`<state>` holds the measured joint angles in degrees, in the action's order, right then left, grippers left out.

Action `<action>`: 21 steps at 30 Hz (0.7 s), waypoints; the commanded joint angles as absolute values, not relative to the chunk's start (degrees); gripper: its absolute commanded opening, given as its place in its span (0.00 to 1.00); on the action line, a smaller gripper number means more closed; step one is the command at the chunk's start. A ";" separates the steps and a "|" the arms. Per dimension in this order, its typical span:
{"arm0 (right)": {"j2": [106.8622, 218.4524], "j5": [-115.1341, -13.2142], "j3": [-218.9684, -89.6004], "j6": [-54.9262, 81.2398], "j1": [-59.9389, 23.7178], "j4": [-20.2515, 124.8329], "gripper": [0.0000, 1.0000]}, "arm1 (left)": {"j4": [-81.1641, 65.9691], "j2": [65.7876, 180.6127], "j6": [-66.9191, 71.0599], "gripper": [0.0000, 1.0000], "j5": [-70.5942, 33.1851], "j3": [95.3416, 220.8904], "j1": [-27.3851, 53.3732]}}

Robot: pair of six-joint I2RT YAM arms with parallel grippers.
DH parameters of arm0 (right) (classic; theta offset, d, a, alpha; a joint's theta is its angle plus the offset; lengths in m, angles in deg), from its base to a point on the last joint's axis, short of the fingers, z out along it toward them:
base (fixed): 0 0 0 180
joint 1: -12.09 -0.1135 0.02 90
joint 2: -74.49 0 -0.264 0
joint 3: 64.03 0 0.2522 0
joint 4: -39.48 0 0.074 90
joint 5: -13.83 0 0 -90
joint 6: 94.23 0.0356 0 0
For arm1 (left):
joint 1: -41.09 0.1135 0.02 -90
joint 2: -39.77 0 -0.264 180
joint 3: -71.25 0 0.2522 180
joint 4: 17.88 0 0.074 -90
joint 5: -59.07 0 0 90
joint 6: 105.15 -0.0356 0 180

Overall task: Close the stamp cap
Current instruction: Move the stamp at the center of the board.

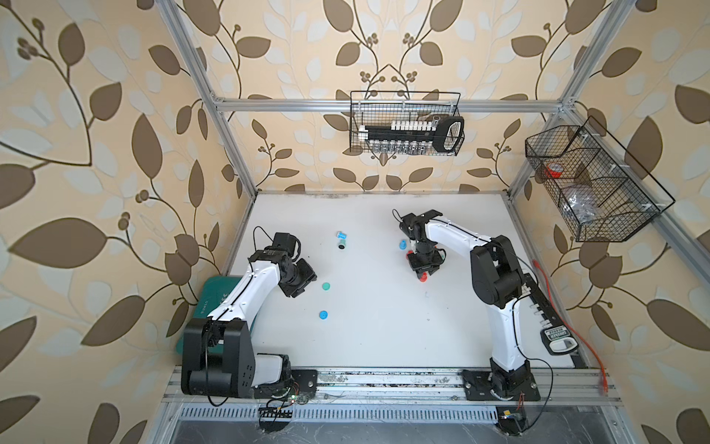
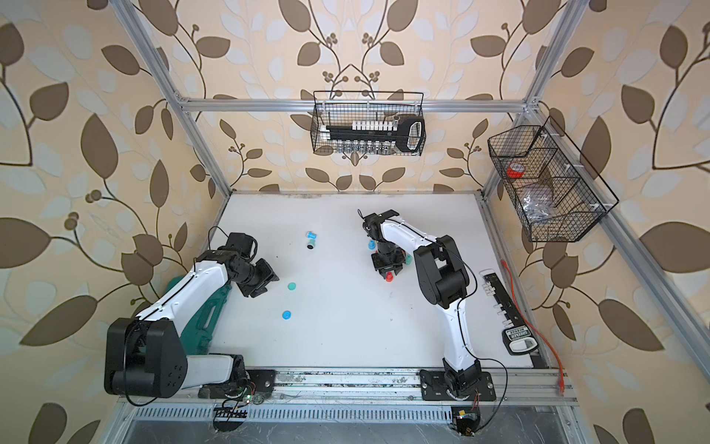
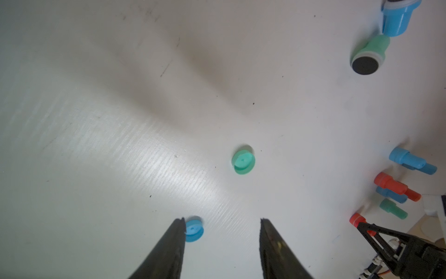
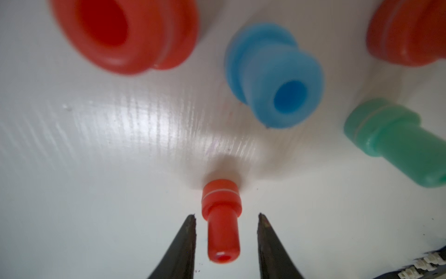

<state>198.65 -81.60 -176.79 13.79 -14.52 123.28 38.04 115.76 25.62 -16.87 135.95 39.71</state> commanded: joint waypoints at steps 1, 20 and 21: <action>198.34 -82.77 -180.36 13.00 -14.69 125.55 0.43 | 38.25 116.35 24.49 0.53 -16.03 138.42 40.28; 183.38 -77.58 -188.23 13.28 -14.10 132.28 0.57 | 40.82 148.18 12.00 0.66 -21.21 173.32 30.72; 182.78 -77.26 -187.61 13.02 -13.70 131.93 0.58 | 41.67 150.95 11.16 0.65 -21.36 176.56 29.95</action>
